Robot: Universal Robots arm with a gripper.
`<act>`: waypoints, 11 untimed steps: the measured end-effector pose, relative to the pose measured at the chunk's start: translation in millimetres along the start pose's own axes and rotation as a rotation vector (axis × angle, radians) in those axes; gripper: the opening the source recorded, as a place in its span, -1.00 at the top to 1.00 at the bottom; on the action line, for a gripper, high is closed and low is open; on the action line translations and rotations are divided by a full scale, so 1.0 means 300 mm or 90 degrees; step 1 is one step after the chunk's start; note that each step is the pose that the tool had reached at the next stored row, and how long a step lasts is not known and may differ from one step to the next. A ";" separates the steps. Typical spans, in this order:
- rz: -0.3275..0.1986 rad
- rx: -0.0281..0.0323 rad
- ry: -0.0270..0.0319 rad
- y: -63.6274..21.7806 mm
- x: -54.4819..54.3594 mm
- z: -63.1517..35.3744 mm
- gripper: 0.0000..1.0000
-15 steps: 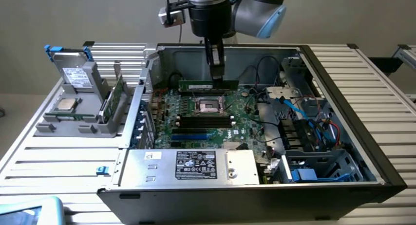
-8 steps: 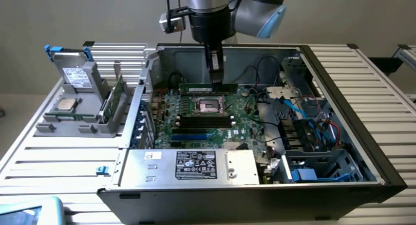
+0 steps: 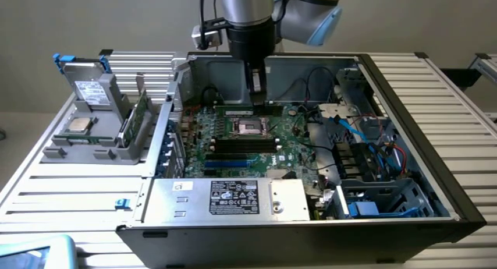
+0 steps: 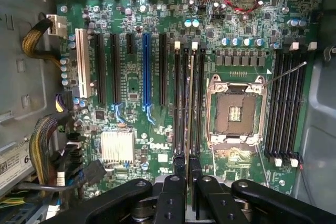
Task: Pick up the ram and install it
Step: 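Insert the ram into the slot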
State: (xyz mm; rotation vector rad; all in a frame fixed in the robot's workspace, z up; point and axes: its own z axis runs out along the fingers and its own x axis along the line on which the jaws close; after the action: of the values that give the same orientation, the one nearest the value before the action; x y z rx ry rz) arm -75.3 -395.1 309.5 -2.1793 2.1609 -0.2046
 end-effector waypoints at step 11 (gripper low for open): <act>0.000 0.0000 -0.0001 0.010 0.019 0.067 0.71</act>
State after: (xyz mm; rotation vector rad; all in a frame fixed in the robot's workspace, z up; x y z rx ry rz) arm -75.3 -401.7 289.4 -2.1790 2.1610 -0.2044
